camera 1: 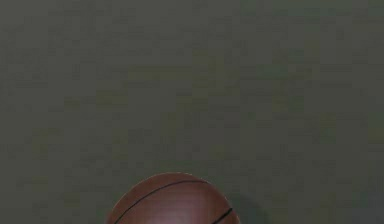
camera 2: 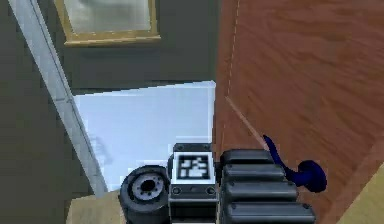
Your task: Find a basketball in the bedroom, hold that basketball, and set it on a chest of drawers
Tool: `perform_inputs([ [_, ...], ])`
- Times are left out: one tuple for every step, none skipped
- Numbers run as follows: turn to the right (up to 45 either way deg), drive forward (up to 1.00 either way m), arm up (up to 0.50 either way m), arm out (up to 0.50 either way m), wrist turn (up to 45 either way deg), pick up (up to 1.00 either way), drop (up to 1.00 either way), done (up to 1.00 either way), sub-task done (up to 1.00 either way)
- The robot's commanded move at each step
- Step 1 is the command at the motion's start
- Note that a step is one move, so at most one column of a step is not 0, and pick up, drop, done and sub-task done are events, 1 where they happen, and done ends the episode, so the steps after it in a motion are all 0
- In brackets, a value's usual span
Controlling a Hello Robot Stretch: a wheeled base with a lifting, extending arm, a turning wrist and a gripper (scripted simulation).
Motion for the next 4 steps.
perform_inputs([
  [45.0,0.00,0.00,0.00,0.0,0.00,0.00,0.00,0.00],
  [24.0,0.00,0.00,0.00,0.0,0.00,0.00,0.00,0.00],
  [0.0,0.30,0.00,0.00,0.0,0.00,0.00,0.00,0.00],
  [6.0,0.00,0.00,0.00,0.0,0.00,0.00,0.00,0.00],
])
